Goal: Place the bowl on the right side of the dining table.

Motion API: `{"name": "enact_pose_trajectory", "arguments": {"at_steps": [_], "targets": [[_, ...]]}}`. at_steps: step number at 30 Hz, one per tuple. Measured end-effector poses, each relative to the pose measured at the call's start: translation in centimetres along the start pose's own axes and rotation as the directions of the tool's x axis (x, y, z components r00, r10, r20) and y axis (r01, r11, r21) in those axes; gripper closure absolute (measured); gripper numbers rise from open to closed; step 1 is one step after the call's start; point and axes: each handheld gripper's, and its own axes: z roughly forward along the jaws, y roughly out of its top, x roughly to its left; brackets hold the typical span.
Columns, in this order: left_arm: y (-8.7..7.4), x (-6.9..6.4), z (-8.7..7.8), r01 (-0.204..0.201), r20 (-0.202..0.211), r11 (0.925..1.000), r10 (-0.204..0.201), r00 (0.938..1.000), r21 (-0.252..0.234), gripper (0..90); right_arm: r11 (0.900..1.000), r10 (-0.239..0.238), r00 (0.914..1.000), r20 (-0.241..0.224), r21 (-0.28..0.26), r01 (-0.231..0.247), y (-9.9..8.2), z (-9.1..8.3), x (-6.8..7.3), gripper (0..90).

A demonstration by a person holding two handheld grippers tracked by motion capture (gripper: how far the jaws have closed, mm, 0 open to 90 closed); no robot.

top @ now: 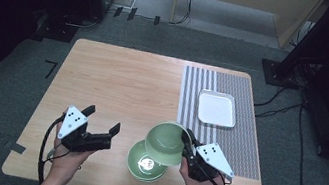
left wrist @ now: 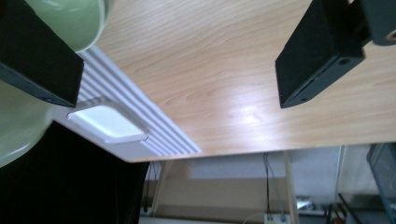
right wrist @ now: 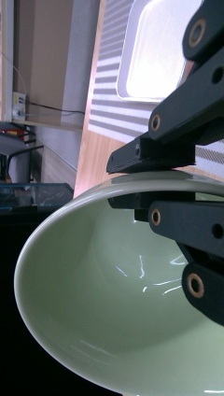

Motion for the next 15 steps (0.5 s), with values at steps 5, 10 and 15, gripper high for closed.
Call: {"name": "enact_pose_trajectory", "arguments": {"at_steps": [5, 10, 15], "targets": [[-0.6, 1.9, -0.1, 0.016, -0.065, 0.9989, -0.013, 0.9978, 0.044, 0.0, 1.0, 0.005, 1.0, 0.007, 0.001, -0.005, 0.2, -0.2, -0.5, 82.5], [-2.5, 4.5, -0.2, 0.03, -0.151, 0.9942, -0.014, 0.9884, 0.103, 0.0, 1.0, 0.006, 1.0, 0.006, 0.002, -0.006, 0.3, -0.2, -0.9, 82.5], [-4.4, 6.6, 0.3, 0.046, -0.218, 0.9826, -0.006, 0.976, 0.18, 0.0, 1.0, 0.002, 0.9999, 0.014, 0.002, -0.002, 0.3, -0.1, -1.1, 82.5]]}}
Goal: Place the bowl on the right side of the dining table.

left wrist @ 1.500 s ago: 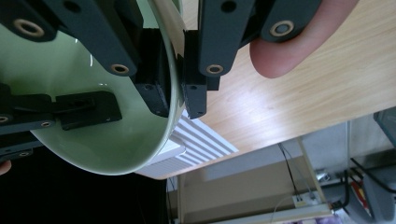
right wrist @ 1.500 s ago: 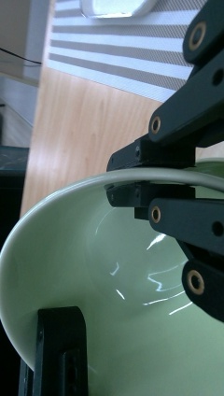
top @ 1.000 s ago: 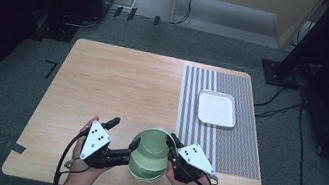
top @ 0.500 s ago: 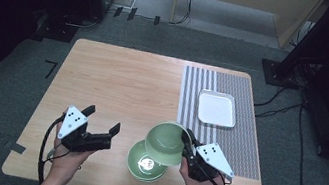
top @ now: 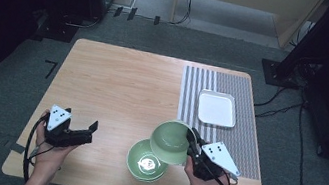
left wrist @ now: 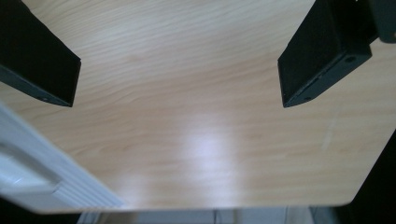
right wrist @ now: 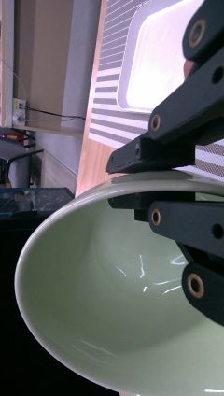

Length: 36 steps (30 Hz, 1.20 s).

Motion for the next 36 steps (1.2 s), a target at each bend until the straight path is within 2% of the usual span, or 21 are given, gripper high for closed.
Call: {"name": "enact_pose_trajectory", "arguments": {"at_steps": [3, 6, 8, 10, 13, 14, 17, 20, 23, 24, 25, 28, 36], "targets": [[-0.8, 1.5, 0.9, -0.021, -0.074, 0.9967, 0.027, 0.9969, 0.079, 0.0, 1.0, -0.002, 1.0, 0.0, 0.0, 0.002, 0.0, 0.0, -0.1, 82.5], [-1.6, 3.4, 1.6, 0.004, -0.107, 0.9894, 0.012, 0.9942, 0.145, 0.0, 1.0, -0.003, 1.0, 0.007, 0.004, 0.003, -0.1, 0.1, -0.4, 82.5], [-2.0, 4.0, 2.0, 0.002, -0.142, 0.9843, 0.024, 0.9896, 0.176, 0.0, 1.0, 0.006, 1.0, 0.008, 0.007, -0.006, -0.2, 0.2, -0.5, 82.3], [-2.3, 4.3, 2.2, -0.001, -0.155, 0.9824, 0.031, 0.9875, 0.187, 0.0, 0.9999, 0.009, 0.9999, 0.009, 0.008, -0.01, -0.2, 0.2, -0.6, 82.3], [-3.0, 5.0, 2.7, 0.01, -0.17, 0.9746, 0.029, 0.9851, 0.224, 0.0, 0.9998, 0.016, 0.9998, 0.013, 0.011, -0.016, -0.4, 0.3, -0.7, 81.6], [-3.2, 5.5, 3.0, 0.023, -0.178, 0.9694, 0.021, 0.9839, 0.245, 0.0, 0.9998, 0.013, 0.9997, 0.019, 0.013, -0.014, -0.4, 0.3, -0.7, 81.1], [-3.4, 6.0, 3.0, 0.033, -0.197, 0.966, 0.019, 0.9802, 0.257, 0.0, 0.9998, 0.013, 0.9996, 0.023, 0.013, -0.014, -0.4, 0.3, -0.7, 81.1], [-3.7, 6.9, 3.1, 0.062, -0.215, 0.9624, -0.004, 0.9766, 0.264, 0.0, 0.9997, 0.02, 0.9993, 0.032, 0.014, -0.021, -0.4, 0.3, -0.9, 81.1], [-4.0, 7.1, 3.4, 0.062, -0.215, 0.9601, -0.001, 0.9766, 0.273, 0.0, 0.9991, 0.034, 0.9981, 0.051, 0.022, -0.035, -0.5, 0.2, -1.2, 81.1], [-4.4, 7.1, 3.6, 0.061, -0.207, 0.9595, -0.003, 0.9784, 0.275, 0.0, 0.9987, 0.042, 0.9975, 0.056, 0.026, -0.044, -0.5, 0.3, -1.6, 81.1], [-4.5, 7.2, 3.7, 0.072, -0.196, 0.9621, -0.02, 0.9804, 0.263, 0.0, 0.9983, 0.052, 0.997, 0.057, 0.023, -0.053, -0.6, 0.2, -1.9, 81.2], [-4.7, 7.5, 3.7, 0.074, -0.179, 0.9656, -0.029, 0.9834, 0.249, 0.0, 0.9971, 0.074, 0.9953, 0.063, 0.016, -0.075, -0.6, 0.1, -2.5, 81.3], [-4.6, 7.6, 3.8, 0.082, -0.189, 0.965, -0.035, 0.9814, 0.249, 0.0, 0.9951, 0.097, 0.9907, 0.096, 0.01, -0.098, -0.5, -0.2, -4.0, 81.4]]}}
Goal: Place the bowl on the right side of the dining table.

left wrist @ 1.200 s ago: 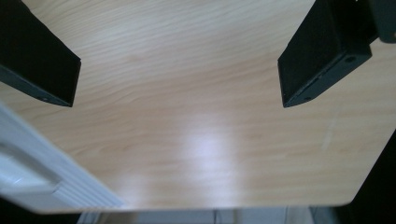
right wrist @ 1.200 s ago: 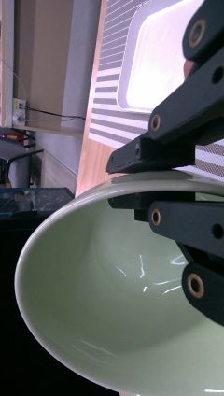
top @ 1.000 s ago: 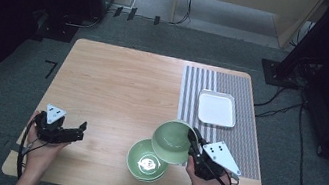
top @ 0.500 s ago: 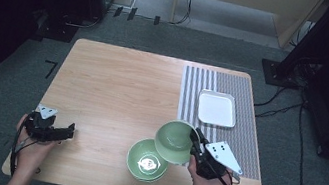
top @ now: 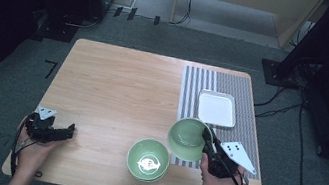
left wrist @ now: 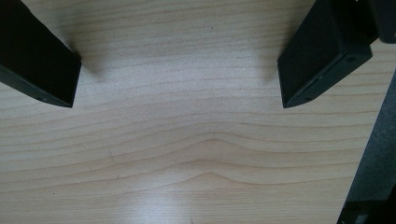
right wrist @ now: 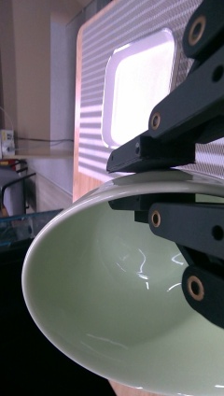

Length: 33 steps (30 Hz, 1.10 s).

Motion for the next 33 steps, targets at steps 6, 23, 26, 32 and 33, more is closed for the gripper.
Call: {"name": "enact_pose_trajectory", "arguments": {"at_steps": [6, 23, 26, 32, 33], "targets": [[0.2, -0.3, 0.2, 0.021, -0.02, 0.9998, -0.021, 0.9996, -0.002, 0.0, 0.9999, 0.011, 0.9995, 0.03, 0.004, -0.011, 0.0, 0.1, -1.2, 81.6], [0.2, -0.4, 0.2, 0.029, -0.025, 0.9996, -0.029, 0.9993, -0.004, 0.0, 0.9997, 0.022, 0.9932, 0.114, 0.001, -0.022, 0.6, 0.3, -4.3, 81.7], [0.2, -0.4, 0.3, 0.03, -0.026, 0.9995, -0.03, 0.9992, -0.003, 0.0, 0.9997, 0.022, 0.9923, 0.122, 0.005, -0.023, 0.6, 0.6, -4.6, 81.7], [0.2, -0.5, 0.3, 0.033, -0.029, 0.9995, -0.033, 0.999, -0.003, 0.0, 0.9996, 0.018, 0.9899, 0.141, 0.02, -0.021, 0.8, 1.6, -5.4, 81.7], [0.2, -0.5, 0.3, 0.033, -0.029, 0.9995, -0.033, 0.999, -0.003, 0.0, 0.9994, 0.021, 0.989, 0.146, 0.023, -0.025, 1.0, 1.9, -5.6, 81.8]]}}
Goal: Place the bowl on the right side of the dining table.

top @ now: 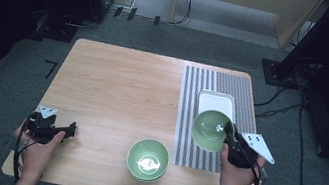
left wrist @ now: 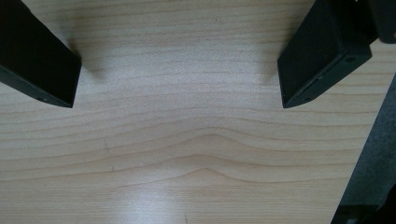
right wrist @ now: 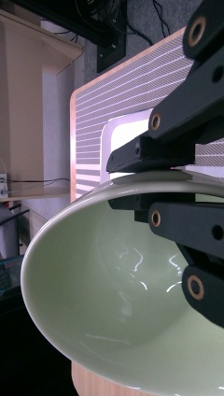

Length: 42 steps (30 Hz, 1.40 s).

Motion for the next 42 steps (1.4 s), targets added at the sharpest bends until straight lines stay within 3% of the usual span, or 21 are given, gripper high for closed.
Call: {"name": "enact_pose_trajectory", "arguments": {"at_steps": [10, 23, 42], "targets": [[0.0, 0.0, 0.0, 0.001, -0.001, 1.0, -0.001, 1.0, 0.0, 0.0, 0.9999, 0.01, 0.9996, 0.027, -0.012, -0.009, 0.8, 1.8, -1.0, 81.9], [0.0, 0.0, 0.0, 0.001, -0.001, 1.0, -0.001, 1.0, 0.0, 0.0, 0.9985, 0.036, 0.9973, 0.064, 0.038, -0.039, 0.5, 5.2, -2.5, 82.1], [0.0, 0.0, 0.0, -0.002, 0.001, 1.0, 0.002, 1.0, 0.001, 0.0, 0.9912, 0.061, 0.9924, 0.107, 0.11, -0.073, 0.3, 9.7, -3.2, 82.4]]}}
